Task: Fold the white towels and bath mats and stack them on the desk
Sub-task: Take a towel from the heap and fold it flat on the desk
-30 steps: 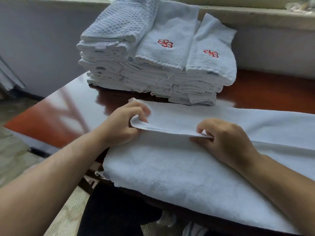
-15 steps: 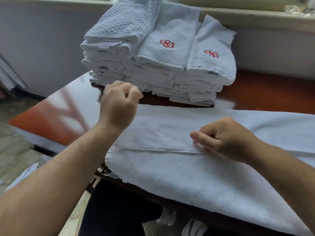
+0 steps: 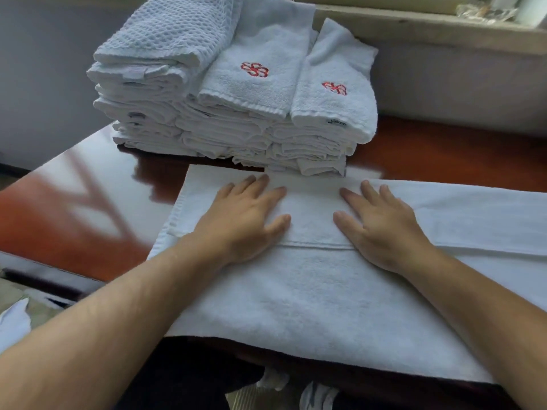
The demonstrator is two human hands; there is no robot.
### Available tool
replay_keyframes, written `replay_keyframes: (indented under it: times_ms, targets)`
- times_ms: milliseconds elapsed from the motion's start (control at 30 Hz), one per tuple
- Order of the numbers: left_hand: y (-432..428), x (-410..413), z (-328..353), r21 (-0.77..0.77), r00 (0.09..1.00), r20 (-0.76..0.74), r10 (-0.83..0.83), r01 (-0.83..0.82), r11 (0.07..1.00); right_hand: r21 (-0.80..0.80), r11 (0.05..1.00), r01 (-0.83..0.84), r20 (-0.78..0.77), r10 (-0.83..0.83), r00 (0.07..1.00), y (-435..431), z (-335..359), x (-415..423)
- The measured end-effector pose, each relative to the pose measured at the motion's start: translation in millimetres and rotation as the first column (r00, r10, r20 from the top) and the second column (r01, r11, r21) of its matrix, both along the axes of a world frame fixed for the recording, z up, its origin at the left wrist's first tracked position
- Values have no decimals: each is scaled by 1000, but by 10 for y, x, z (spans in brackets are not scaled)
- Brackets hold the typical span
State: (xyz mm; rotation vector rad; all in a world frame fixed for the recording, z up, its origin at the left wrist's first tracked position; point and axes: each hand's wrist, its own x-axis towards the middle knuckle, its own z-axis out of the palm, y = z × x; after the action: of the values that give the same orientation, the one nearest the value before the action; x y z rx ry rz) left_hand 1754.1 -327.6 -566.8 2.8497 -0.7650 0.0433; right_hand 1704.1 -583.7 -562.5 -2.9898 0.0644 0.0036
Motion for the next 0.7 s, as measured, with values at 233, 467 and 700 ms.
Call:
replay_keyframes:
  times_ms: [233, 467, 700]
  targets:
    - [-176, 51, 99, 22, 1000, -16, -20, 21, 1000, 396, 917, -50, 370, -109, 923, -319, 166, -138]
    - [-1670, -483, 286, -94, 906, 147, -397, 412, 906, 528, 744, 409, 365, -634, 682, -1408, 119, -1020]
    - [-2687, -673, 274, -29, 916, 88, -392, 396, 918, 932, -18, 363, -130, -950, 285, -2465, 280, -1308]
